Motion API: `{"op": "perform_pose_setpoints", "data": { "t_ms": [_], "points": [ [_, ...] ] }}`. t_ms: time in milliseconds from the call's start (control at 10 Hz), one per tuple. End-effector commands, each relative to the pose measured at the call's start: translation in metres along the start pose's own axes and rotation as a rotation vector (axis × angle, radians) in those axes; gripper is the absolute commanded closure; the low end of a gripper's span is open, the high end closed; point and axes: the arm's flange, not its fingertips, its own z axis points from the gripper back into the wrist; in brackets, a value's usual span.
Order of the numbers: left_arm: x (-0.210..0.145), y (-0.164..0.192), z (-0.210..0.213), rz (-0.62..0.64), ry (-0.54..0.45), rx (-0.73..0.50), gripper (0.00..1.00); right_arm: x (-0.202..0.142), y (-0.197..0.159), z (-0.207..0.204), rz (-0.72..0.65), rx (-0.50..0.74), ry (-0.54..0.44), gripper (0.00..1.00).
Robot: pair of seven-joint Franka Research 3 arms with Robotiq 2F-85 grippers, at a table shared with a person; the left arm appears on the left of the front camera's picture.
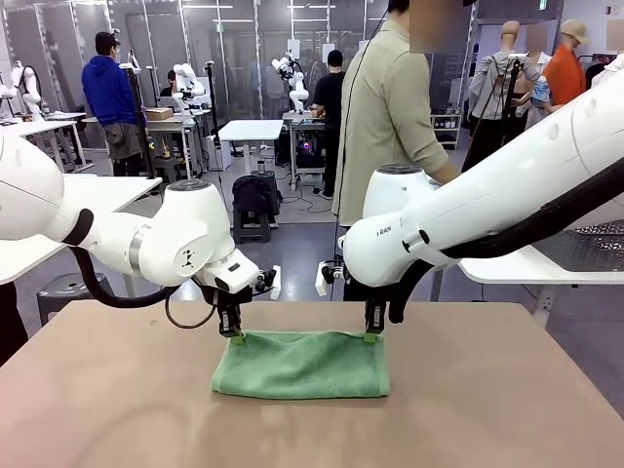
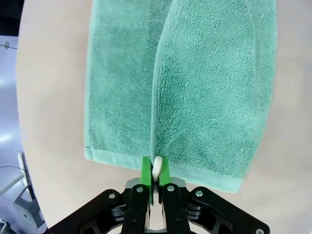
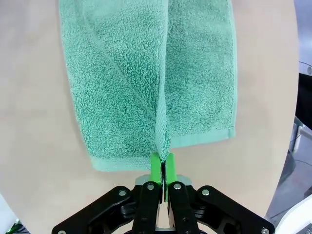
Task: Fold the towels and place them in the basket.
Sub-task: When a person lays out a Towel with hook on the table, fold it in half twice.
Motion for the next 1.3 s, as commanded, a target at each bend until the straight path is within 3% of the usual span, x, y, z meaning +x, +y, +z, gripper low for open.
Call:
{"op": "perform_pose_setpoints", "data": {
  "t_ms": [0,900,1000,1100,1200],
  "points": [
    [-0.004,0.009,-0.003,0.0,-0.006,0.063,0.93,-0.002,-0.015,-0.007,0.04,0.002,-0.027,0.96],
    [-0.017,0.03,-0.026,0.018,-0.03,0.119,0.93,0.004,-0.035,-0.032,0.077,-0.053,-0.037,0.96],
    [-0.016,0.031,-0.025,0.026,-0.021,0.167,0.89,0.004,-0.036,-0.033,0.076,-0.067,-0.038,0.96],
    [-0.016,0.032,-0.025,0.026,-0.021,0.196,0.74,0.004,-0.037,-0.032,0.057,-0.076,-0.047,0.82],
    [-0.016,0.031,-0.024,0.03,-0.014,0.212,0.7,0.003,-0.038,-0.032,0.061,-0.086,-0.051,0.76]
  ]
}}
